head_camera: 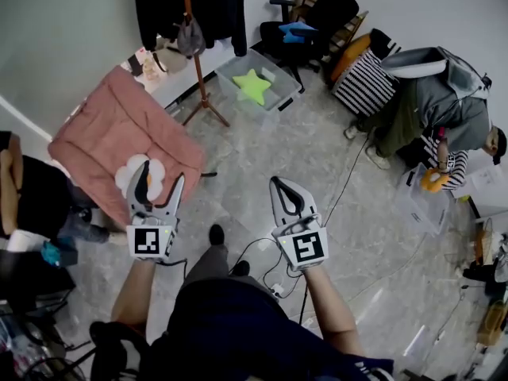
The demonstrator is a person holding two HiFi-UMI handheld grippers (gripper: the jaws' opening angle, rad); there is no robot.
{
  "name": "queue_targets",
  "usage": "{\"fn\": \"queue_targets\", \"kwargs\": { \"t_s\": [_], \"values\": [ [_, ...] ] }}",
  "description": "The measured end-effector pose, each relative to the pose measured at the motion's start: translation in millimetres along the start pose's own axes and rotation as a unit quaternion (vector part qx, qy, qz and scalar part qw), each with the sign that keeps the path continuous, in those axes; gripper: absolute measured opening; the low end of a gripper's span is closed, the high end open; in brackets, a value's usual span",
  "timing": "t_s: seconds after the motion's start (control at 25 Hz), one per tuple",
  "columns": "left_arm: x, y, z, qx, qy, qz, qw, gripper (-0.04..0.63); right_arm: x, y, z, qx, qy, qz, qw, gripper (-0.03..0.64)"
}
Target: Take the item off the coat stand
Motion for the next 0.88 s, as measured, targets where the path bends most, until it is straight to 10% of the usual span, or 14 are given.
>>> {"fn": "queue_targets", "kwargs": {
  "t_s": [0.88],
  "values": [
    [-258.7,41.4,-167.4,-0.011,-0.009,-0.006,0.9999,0.327,-306.0,5.1,83.2,0.008,-0.041,-0.001,0.999,0.018]
  ]
}}
Point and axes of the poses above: the fingertips, and each gripper's own axes: x backward along the fingers, z to its right, y out of its underside, the point moved 10 cm from there along x, backward along the fingers, and after that the axes turned 12 degrees about y, right-handed, at the moved point
